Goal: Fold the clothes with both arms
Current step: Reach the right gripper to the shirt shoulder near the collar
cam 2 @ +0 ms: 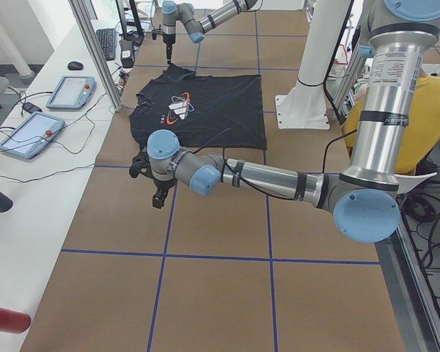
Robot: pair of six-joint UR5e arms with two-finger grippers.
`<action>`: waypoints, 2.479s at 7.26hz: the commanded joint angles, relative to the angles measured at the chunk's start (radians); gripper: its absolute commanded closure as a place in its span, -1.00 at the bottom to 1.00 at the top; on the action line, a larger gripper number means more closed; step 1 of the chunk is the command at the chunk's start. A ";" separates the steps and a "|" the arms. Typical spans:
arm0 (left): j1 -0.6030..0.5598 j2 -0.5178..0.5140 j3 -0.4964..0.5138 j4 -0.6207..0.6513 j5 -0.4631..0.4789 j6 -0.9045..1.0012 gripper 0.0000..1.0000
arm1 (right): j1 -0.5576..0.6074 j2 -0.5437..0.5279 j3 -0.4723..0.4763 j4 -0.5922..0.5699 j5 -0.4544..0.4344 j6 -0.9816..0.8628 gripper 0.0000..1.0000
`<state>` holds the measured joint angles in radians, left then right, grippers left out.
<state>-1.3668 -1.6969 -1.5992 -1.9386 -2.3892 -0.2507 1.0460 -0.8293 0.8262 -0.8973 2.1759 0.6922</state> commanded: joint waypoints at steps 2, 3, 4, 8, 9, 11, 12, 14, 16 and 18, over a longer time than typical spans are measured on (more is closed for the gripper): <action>0.000 -0.003 0.005 -0.013 0.002 -0.004 -1.00 | -0.018 -0.001 -0.013 0.001 -0.050 0.001 -0.27; 0.000 -0.003 0.005 -0.013 0.002 -0.004 -1.00 | -0.018 -0.004 -0.013 0.000 -0.048 0.001 0.63; 0.000 -0.003 0.004 -0.013 0.002 -0.005 -1.00 | -0.018 -0.013 -0.015 0.000 -0.044 0.001 1.00; 0.015 -0.004 0.005 -0.066 -0.001 -0.081 -1.00 | 0.029 -0.016 0.052 -0.005 0.041 0.007 1.00; 0.015 -0.006 0.002 -0.068 -0.001 -0.085 -1.00 | 0.063 -0.019 0.114 -0.006 0.168 0.088 1.00; 0.015 -0.006 -0.002 -0.068 -0.002 -0.087 -1.00 | -0.025 0.002 0.249 0.001 0.180 0.461 1.00; 0.015 -0.006 0.001 -0.068 -0.001 -0.085 -1.00 | -0.074 0.018 0.245 0.000 0.107 0.507 1.00; 0.015 -0.007 0.002 -0.069 -0.001 -0.087 -1.00 | -0.124 0.138 0.117 -0.002 0.006 0.513 1.00; 0.015 -0.007 0.002 -0.071 -0.001 -0.094 -1.00 | -0.173 0.183 0.061 0.000 -0.040 0.541 1.00; 0.020 -0.009 0.005 -0.072 -0.001 -0.094 -1.00 | -0.187 0.185 0.047 0.000 -0.071 0.546 1.00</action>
<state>-1.3500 -1.7045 -1.5950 -2.0097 -2.3901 -0.3446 0.8693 -0.6495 0.8868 -0.8976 2.1220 1.2342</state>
